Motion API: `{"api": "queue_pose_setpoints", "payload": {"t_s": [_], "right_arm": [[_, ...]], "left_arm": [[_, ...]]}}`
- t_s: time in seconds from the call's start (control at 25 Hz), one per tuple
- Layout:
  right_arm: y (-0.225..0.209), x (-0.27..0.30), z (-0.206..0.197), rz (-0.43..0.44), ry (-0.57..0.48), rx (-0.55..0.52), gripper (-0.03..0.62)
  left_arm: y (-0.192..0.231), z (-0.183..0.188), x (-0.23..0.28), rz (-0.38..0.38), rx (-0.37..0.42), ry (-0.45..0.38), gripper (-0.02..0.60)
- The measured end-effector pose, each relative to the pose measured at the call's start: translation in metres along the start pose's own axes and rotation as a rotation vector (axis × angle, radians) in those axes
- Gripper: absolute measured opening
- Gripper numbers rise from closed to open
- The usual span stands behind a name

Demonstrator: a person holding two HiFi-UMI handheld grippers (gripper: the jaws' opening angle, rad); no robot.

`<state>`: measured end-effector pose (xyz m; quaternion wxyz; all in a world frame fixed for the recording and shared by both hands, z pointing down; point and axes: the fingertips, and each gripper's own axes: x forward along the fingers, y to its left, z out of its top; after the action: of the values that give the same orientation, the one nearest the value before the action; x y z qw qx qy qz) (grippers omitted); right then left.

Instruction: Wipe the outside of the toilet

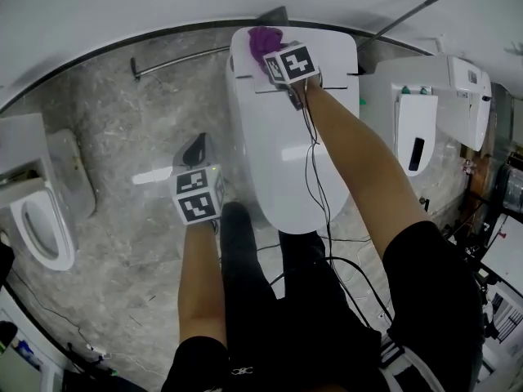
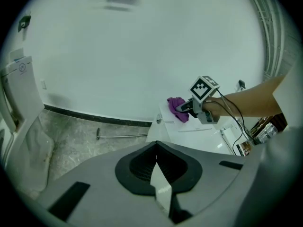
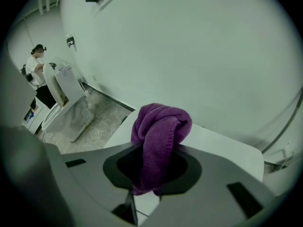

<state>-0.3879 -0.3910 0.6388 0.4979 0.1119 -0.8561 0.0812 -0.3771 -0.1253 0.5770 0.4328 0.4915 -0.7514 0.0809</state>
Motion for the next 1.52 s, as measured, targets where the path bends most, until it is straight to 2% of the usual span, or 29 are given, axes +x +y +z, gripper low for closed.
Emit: {"api": "queue_pose_setpoints", "payload": {"t_s": [0.32,0.72,0.92,1.08,1.4,1.52], "right_arm": [[-0.053,-0.013,-0.024,-0.010,-0.061,0.061,0.086],[-0.121,-0.029,-0.055,0.021,-0.077,0.086,0.085],[-0.157,-0.040,-0.075,0.024,-0.058,0.004,0.086],[-0.181,-0.045,-0.088,0.040,-0.072,0.041,0.085],[-0.226,-0.058,-0.111,0.054,-0.101,0.038,0.085],[-0.246,-0.063,-0.122,0.068,-0.117,0.042,0.086]], "left_arm": [[-0.065,-0.003,0.015,-0.019,0.026,0.021,0.008],[-0.142,-0.005,0.046,0.011,0.064,0.032,0.008],[-0.191,-0.009,0.055,-0.012,0.052,0.047,0.008],[-0.218,-0.016,0.065,-0.002,0.054,0.061,0.008],[-0.256,-0.025,0.083,0.034,0.007,0.062,0.008],[-0.279,-0.036,0.091,0.033,0.023,0.081,0.008]]}}
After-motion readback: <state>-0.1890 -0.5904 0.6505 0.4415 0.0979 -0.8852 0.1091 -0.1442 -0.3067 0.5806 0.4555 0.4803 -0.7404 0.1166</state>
